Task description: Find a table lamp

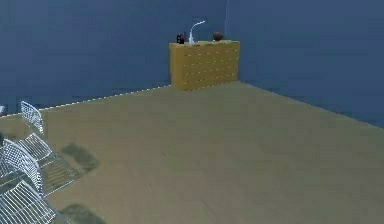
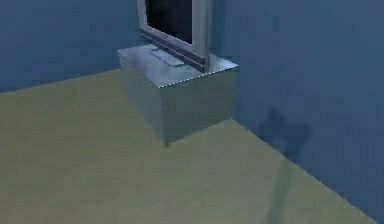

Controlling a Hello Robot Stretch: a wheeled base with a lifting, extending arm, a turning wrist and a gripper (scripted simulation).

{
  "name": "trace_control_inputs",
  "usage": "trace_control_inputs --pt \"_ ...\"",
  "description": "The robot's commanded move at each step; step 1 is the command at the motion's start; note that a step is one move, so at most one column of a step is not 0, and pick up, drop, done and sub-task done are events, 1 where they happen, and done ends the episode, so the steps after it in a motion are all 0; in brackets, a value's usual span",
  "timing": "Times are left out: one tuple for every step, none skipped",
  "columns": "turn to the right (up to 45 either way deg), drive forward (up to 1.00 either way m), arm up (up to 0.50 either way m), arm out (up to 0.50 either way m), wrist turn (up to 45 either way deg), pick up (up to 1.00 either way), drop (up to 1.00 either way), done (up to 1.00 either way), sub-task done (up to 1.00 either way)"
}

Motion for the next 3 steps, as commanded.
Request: trace_control_inputs --pt "0.0 1.0 0.0 0.0 0.0 0.0 0.0 0.0 0.0" --pt "0.0 1.0 0.0 0.0 0.0 0.0 0.0 0.0 0.0" --pt "3.0 0.0 0.0 0.0 0.0 0.0 0.0 0.0 0.0"
